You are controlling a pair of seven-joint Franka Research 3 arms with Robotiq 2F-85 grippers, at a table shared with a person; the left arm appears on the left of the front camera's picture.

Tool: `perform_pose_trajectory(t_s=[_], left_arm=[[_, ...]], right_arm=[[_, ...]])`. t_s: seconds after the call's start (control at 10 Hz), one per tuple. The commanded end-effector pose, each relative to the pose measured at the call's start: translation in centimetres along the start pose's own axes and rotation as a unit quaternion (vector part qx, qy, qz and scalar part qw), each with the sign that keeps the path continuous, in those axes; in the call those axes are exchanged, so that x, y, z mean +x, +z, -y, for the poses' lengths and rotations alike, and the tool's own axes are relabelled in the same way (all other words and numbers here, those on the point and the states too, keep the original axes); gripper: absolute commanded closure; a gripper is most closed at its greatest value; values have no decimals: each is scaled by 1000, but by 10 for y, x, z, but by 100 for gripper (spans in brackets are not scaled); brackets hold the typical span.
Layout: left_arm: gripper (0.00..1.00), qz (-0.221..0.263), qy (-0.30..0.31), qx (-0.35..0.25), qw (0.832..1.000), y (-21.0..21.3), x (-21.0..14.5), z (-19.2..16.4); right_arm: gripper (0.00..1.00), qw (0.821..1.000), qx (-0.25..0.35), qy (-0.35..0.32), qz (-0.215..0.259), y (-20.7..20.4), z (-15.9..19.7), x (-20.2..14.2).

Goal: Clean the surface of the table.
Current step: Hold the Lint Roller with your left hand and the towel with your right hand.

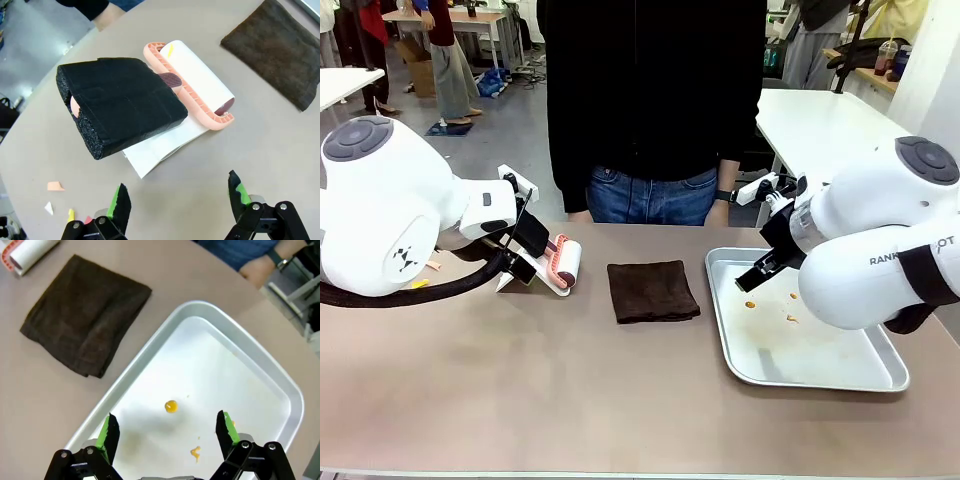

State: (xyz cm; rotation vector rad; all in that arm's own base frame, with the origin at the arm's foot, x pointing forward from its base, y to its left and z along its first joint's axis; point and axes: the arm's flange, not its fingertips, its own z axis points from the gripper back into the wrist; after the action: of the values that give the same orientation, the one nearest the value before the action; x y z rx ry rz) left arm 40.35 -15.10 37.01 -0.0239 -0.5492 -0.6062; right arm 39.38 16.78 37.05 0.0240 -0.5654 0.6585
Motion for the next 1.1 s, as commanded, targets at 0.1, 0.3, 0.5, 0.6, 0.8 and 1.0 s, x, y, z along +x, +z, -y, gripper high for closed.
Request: perform_pose_trajectory(t_s=[0.1, 0.3, 0.5, 0.6, 0.8, 1.0], left_arm=[[0, 0, 0, 0, 1000, 0, 0, 0], [0, 0, 0, 0, 1000, 0, 0, 0], [0, 0, 0, 0, 1000, 0, 0, 0], [0, 0, 0, 0, 1000, 0, 0, 0], [0, -24, -8, -21, 999, 7, -1, 2], [0, -36, 18, -101, 994, 32, -9, -1]], right_arm=[[0, 1000, 0, 0, 0, 0, 0, 0], [0, 1000, 0, 0, 0, 0, 0, 0], [0, 1000, 0, 0, 0, 0, 0, 0], [0, 1000, 0, 0, 0, 0, 0, 0], [0, 999, 46, 12, -2, 6, -2, -1], [0, 983, 145, -101, -40, 18, 8, 2]])
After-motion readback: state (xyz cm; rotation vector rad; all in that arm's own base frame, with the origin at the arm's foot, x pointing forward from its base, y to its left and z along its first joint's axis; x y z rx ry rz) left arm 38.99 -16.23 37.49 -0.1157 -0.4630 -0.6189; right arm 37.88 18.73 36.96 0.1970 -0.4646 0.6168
